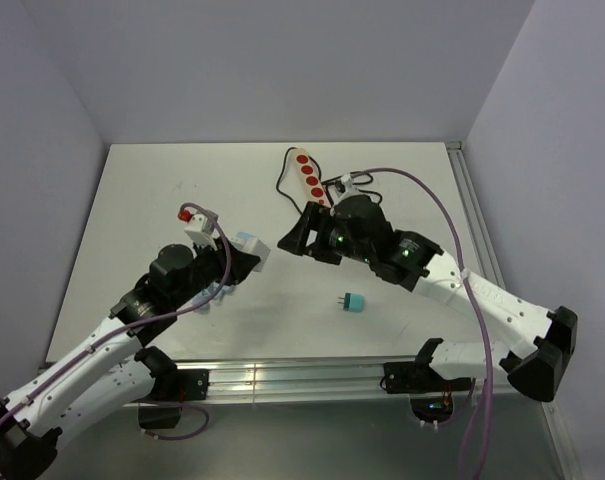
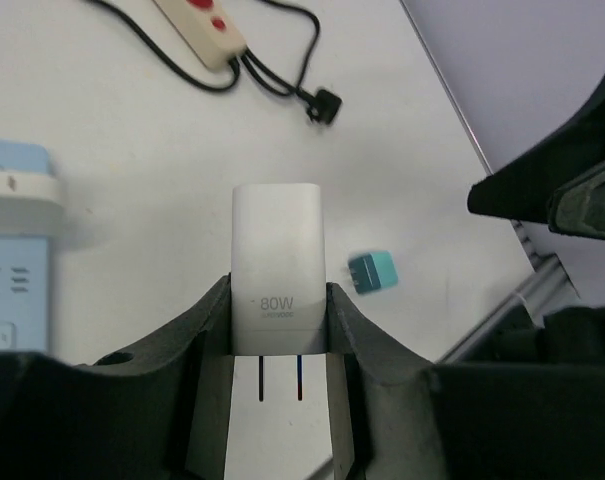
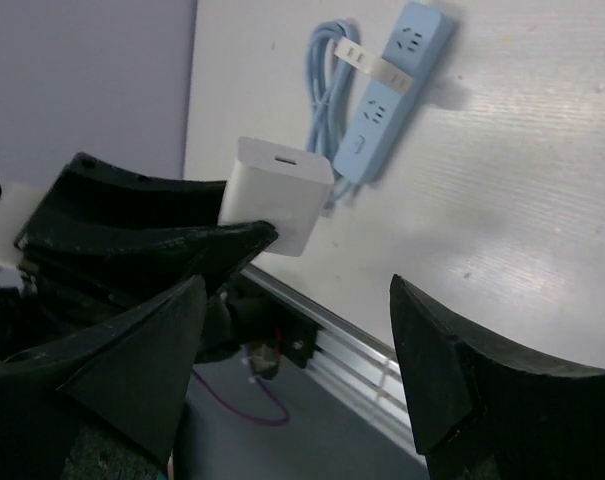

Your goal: Insert the plug

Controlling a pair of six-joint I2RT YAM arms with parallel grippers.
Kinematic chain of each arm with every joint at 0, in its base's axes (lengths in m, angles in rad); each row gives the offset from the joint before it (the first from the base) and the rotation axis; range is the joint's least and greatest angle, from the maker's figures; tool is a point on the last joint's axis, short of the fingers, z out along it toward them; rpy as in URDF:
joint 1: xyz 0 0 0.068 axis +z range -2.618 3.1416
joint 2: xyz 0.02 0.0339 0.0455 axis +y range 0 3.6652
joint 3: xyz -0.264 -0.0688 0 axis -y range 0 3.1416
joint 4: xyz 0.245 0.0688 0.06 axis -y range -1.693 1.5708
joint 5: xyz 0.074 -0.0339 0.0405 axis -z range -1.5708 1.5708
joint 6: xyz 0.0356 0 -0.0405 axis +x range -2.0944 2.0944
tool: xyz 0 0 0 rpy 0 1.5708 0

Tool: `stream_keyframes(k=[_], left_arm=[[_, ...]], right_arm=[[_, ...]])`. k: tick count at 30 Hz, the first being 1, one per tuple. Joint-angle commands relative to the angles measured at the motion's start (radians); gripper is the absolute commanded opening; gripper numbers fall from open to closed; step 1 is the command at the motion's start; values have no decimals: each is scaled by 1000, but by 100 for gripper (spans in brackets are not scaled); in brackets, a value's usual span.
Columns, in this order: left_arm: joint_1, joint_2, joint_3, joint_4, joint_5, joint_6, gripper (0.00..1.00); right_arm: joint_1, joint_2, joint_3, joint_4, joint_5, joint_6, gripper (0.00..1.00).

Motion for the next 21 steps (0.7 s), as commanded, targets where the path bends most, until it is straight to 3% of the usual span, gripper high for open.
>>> stream_keyframes(k=[1,3,9,13,21], left_arm=[[-50,55,141,-33,-205,168,0],[-85,95,204,-67,-299,215,0],[-157,89,236,-24,-390,425,0],[-176,44,183,74,-302,573,0],[-196,52,144,100,-209,775,0]], right_arm=[[-7,87,214,-151,8,80,81],[-8,124,273,-193,0,88,79],[-63,229,385,-198,-136,158,70],[-68,313,429,-187,-251,195,67],[-71,382,475,-219,-288,247,69]])
